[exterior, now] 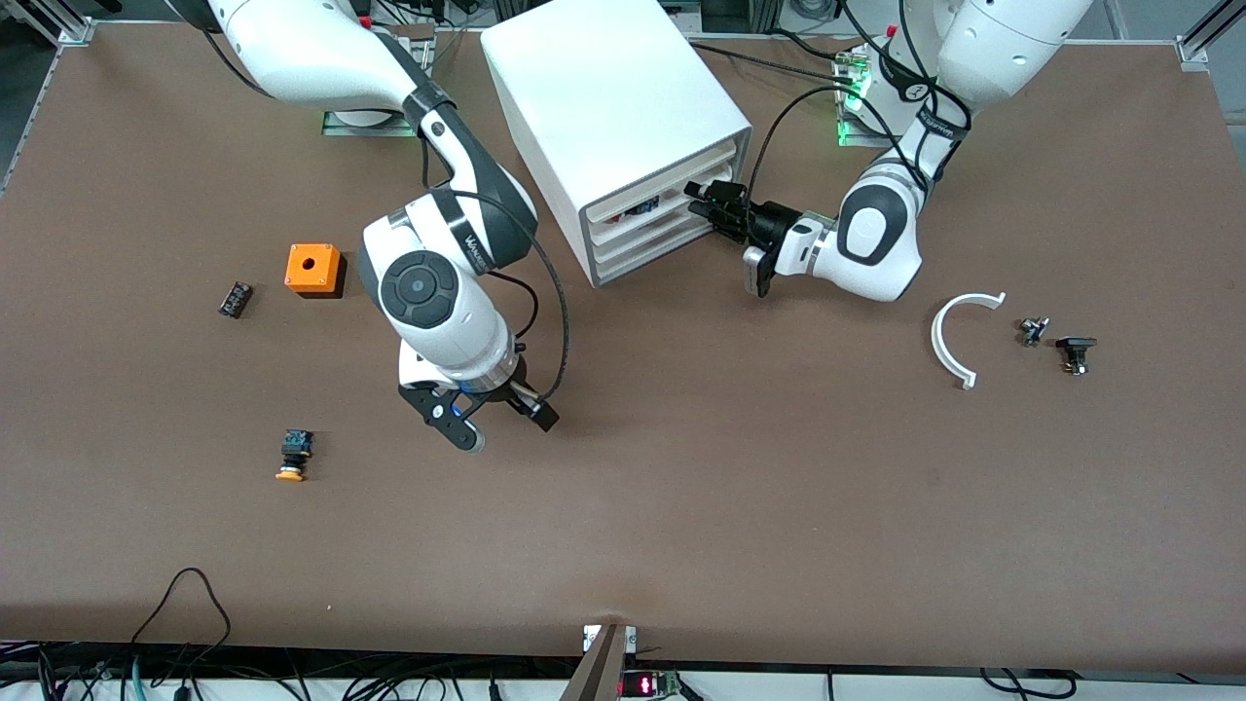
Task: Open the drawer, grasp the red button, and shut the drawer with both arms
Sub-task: 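Grasp the drawer front with the left gripper while the right gripper approaches, then pull the drawer open out of the white cabinet with the left gripper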
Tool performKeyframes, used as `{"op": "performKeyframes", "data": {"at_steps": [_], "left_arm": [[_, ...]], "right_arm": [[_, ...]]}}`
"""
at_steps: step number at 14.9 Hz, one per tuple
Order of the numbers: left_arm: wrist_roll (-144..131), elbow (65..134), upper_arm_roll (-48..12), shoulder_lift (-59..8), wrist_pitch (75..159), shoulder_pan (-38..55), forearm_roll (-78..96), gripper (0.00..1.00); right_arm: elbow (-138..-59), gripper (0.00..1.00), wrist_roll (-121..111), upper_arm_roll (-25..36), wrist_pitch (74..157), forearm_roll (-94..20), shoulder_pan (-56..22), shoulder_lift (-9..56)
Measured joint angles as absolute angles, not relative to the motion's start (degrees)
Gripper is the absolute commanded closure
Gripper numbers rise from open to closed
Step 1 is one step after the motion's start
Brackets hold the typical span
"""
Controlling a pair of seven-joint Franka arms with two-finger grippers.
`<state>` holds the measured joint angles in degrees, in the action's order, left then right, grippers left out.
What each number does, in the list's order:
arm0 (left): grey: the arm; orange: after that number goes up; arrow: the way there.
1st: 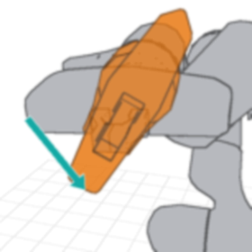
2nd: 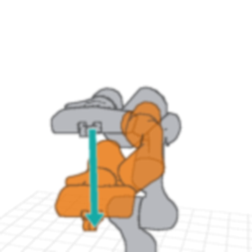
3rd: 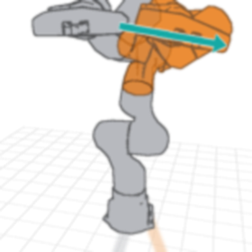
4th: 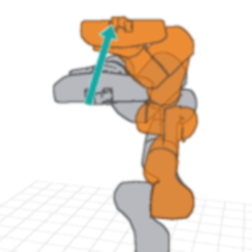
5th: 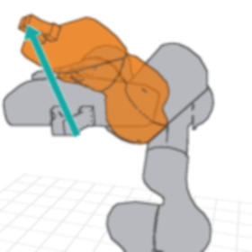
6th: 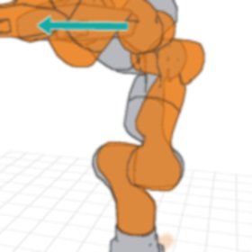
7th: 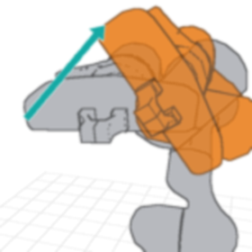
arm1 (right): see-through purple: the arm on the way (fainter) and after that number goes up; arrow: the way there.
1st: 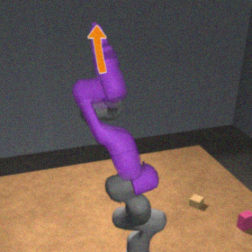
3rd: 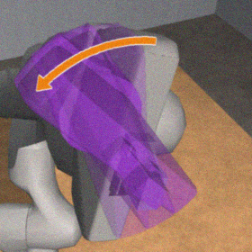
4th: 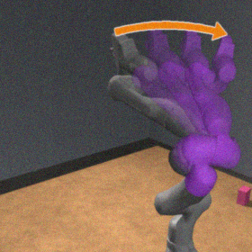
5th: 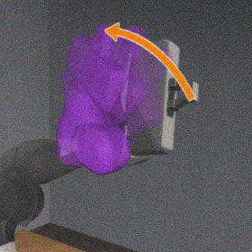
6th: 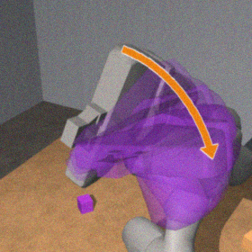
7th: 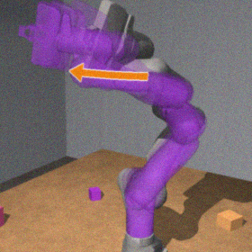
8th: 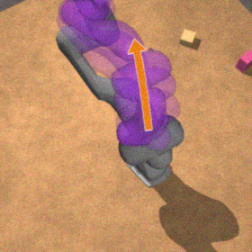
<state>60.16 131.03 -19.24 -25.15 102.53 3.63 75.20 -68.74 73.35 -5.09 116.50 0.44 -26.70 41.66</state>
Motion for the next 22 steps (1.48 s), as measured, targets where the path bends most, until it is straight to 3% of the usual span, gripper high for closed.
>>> {"op": "performKeyframes", "data": {"at_steps": [3, 12, 18, 22], "left_arm": [[64.4, 131.6, -19.3, -27.1, 102.4, 3.5, 75.7, 1.00], [63.3, 129.0, -19.0, -27.4, 102.3, 1.9, 74.8, 1.00], [52.7, 118.9, -18.6, -28.5, 102.6, -3.6, 64.0, 1.00], [51.4, 112.1, -18.5, -33.4, 101.2, -5.2, 59.5, 1.00]], "right_arm": [[-66.6, 0.01, 76.5, -5.2, 116.0, -2.9, -27.1, 41.7], [-62.3, 0.01, 84.3, -6.7, 113.0, -4.3, -27.9, 41.7], [-61.3, 0.01, 89.5, -6.7, 113.0, -4.3, -30.7, 41.7], [-60.7, 0.01, 92.5, -6.7, 113.0, -4.3, -33.2, 41.7]]}}
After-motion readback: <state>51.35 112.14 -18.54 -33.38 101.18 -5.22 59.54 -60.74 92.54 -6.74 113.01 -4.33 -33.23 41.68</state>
